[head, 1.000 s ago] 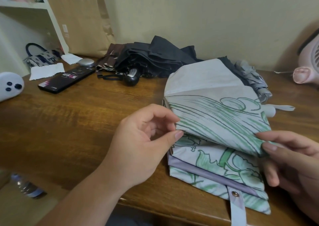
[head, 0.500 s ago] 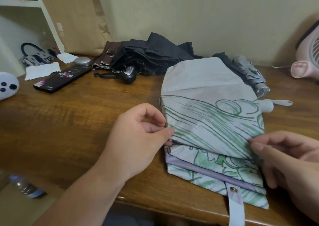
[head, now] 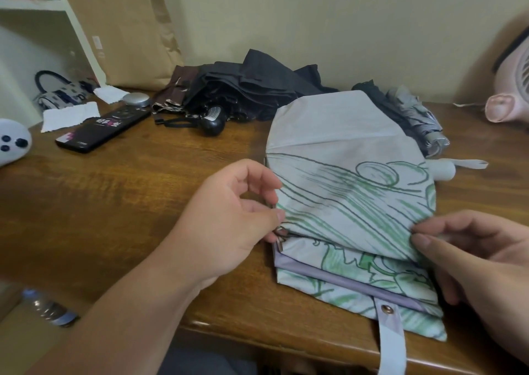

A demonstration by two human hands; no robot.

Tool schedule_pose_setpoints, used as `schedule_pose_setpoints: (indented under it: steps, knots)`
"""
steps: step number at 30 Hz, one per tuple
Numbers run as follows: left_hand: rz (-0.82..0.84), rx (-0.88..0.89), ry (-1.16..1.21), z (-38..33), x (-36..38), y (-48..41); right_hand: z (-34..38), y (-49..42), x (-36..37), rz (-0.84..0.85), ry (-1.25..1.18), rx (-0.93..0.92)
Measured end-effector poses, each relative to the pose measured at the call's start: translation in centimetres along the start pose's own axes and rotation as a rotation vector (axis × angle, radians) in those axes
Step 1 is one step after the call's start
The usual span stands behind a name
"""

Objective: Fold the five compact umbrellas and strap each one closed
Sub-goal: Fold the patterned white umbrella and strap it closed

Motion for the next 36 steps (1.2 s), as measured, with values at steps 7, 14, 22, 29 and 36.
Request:
schedule_pose_setpoints:
  steps: [7,14,22,29,36]
  knots:
    - [0.204,0.025,-0.201,-0.2,-0.1,0.3,-0.8,0.2,0.1,0.008,0.068,-0.032]
    - [0.142,0.303,-0.342,-0.1,-0.1,0.5,-0.9,0.2,-0.1,0.005,0.089,-0.019]
    - [0.103,0.733,-0.493,-1.0,-0.3,1.2,-0.7,0.5,-1.1,-0.062,0.173,-0.017]
    - [0.144,0.841,-0.568,-0.5,-0.5,1.6,-1.2,0.3,-1.2,-0.062,0.212,-0.062]
    - [0.088,0.793,-0.599,-0.6,-1.1,1.9,-2.1,0.2,-1.5,-0.038,0.251,-0.078]
Point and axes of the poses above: each hand's wrist, its own y-axis away from the middle knuckle, its own x-axis out of the palm, z = x × y, the point moved 3 cm from there along -y, towards the middle knuckle, and after that the axes turned 10 degrees about -z, right-handed, at the moved point
